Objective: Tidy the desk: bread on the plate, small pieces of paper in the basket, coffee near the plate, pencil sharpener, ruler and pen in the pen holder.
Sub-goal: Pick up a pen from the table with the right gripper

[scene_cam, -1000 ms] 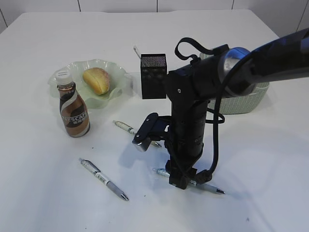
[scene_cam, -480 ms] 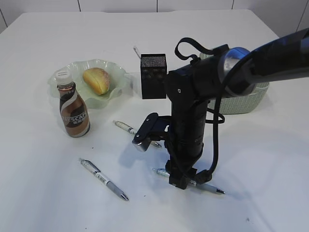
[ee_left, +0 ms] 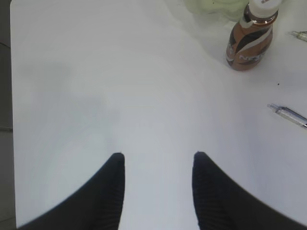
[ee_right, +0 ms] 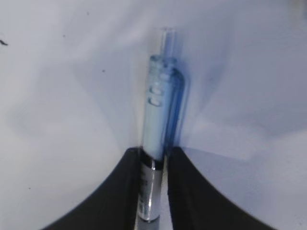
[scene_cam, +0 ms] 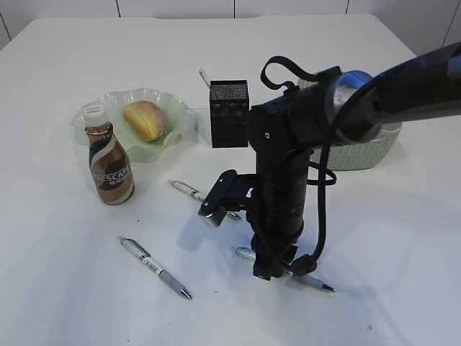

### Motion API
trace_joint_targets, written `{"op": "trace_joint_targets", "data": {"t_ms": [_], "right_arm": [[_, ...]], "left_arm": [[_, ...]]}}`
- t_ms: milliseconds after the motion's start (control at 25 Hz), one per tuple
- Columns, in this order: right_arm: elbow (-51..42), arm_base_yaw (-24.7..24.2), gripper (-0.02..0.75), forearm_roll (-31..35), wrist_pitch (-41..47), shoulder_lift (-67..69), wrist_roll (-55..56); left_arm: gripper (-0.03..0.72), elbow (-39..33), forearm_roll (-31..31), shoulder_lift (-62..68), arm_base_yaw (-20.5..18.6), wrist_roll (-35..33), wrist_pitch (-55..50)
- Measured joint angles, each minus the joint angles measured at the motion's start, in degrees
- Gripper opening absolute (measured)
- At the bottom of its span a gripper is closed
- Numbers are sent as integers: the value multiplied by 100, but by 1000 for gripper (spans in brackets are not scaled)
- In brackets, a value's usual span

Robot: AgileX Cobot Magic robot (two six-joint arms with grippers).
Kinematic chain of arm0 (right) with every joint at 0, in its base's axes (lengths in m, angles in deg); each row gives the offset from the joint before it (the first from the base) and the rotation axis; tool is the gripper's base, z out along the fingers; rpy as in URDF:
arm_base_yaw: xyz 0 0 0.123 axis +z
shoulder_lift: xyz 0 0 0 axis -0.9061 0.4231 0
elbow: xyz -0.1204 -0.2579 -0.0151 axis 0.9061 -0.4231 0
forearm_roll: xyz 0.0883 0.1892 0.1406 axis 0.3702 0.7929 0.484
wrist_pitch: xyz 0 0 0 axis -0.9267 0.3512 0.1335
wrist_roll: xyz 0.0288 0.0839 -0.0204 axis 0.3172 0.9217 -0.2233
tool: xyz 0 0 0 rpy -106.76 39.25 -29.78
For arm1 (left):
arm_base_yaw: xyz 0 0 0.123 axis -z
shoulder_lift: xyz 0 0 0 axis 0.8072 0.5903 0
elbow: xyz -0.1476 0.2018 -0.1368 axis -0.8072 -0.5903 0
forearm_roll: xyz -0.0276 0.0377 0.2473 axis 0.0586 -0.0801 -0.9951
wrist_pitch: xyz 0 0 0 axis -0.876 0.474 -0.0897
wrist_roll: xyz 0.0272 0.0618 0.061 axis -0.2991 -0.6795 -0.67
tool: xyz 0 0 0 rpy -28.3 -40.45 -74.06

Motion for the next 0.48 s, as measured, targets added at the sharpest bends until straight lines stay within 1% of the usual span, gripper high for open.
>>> {"op": "trace_joint_targets", "data": {"t_ms": [40,80,160,480], "right_arm": [[0,0,249,0,0,0,0],[0,0,178,54,37,0,0],[0,0,131,131,75,0,0],[0,0,113,151,90,0,294]], "left_arm": [[323,0,0,0,0,0,0],[323,0,0,0,0,0,0],[323,0,0,0,0,0,0],[323,0,0,0,0,0,0]]}}
